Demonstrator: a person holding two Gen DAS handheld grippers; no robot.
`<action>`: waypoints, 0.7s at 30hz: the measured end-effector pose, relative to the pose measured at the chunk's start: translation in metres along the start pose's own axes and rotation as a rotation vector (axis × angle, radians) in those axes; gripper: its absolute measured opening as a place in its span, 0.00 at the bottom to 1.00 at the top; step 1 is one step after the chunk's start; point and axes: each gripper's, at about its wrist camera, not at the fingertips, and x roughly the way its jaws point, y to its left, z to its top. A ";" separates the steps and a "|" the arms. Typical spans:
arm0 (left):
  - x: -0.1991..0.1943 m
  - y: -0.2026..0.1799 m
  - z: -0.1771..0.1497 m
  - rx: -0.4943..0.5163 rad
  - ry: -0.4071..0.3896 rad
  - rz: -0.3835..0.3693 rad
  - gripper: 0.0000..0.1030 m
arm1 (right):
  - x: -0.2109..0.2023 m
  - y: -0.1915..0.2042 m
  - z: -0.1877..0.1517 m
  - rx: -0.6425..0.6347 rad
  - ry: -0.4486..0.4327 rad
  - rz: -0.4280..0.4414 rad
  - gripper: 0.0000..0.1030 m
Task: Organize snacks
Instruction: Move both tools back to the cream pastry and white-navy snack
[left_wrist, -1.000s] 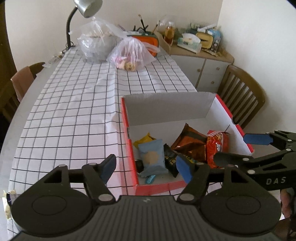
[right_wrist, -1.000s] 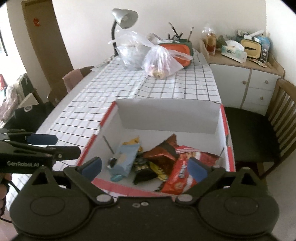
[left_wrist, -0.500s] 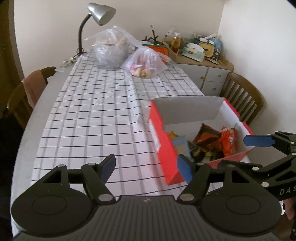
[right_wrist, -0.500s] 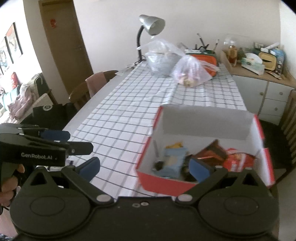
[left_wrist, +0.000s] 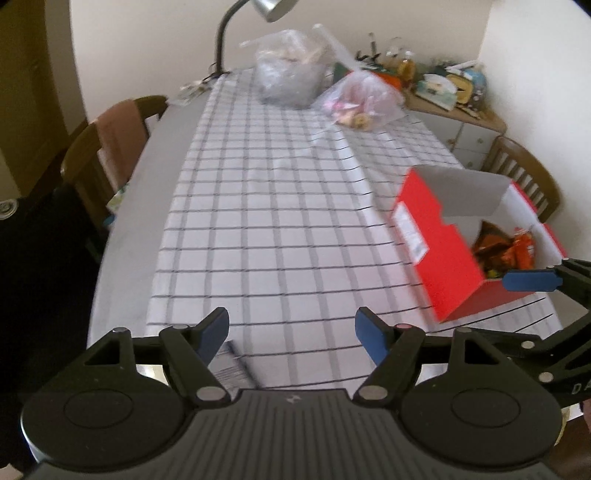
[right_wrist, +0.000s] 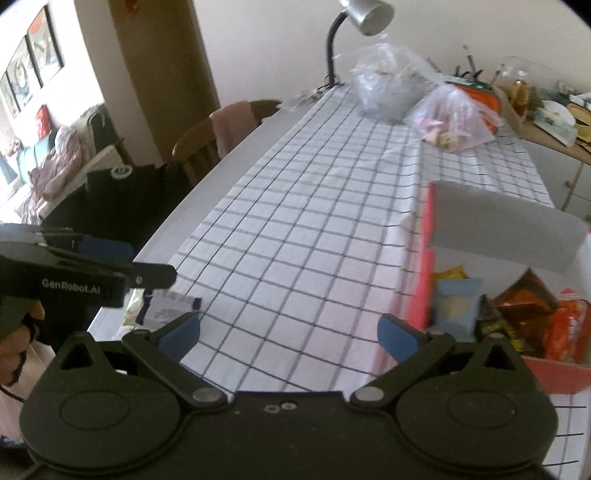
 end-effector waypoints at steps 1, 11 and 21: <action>0.000 0.008 -0.002 -0.005 0.004 0.006 0.73 | 0.004 0.007 0.001 -0.006 0.008 0.004 1.00; 0.013 0.093 -0.023 -0.102 0.080 0.076 0.73 | 0.064 0.073 0.005 -0.173 0.136 0.031 0.98; 0.034 0.132 -0.032 -0.203 0.137 0.097 0.73 | 0.137 0.125 0.002 -0.491 0.268 0.116 0.89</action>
